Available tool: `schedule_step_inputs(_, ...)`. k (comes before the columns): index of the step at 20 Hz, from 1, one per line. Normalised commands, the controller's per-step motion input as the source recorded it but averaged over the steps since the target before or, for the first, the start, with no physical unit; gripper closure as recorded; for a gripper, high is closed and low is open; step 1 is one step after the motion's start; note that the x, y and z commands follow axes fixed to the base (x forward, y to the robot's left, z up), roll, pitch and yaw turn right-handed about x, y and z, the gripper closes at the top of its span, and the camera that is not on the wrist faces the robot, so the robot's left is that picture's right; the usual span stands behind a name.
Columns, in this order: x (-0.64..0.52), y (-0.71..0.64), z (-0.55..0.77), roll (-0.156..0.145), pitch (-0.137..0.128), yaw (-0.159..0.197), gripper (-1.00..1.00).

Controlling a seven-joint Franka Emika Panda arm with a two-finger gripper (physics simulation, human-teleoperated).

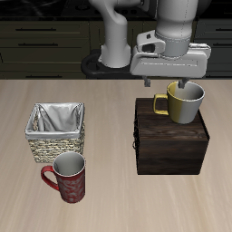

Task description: Place the white and yellow mug in the basket

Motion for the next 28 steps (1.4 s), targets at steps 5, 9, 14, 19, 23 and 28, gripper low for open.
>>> schedule_step_inputs(5,-0.02,-0.01,-0.22,0.017,0.039,-0.016,-1.00)
schedule_step_inputs(9,-0.27,0.25,-0.61,0.130,0.109,0.004,1.00)
schedule_step_inputs(14,-0.06,0.09,-0.18,0.042,0.043,-0.017,1.00)
schedule_step_inputs(19,0.04,-0.01,-0.12,0.017,0.023,0.004,1.00)
schedule_step_inputs(23,-0.07,-0.06,0.07,0.002,-0.013,0.004,1.00)
schedule_step_inputs(28,-0.12,-0.08,0.13,0.023,-0.023,0.031,1.00)
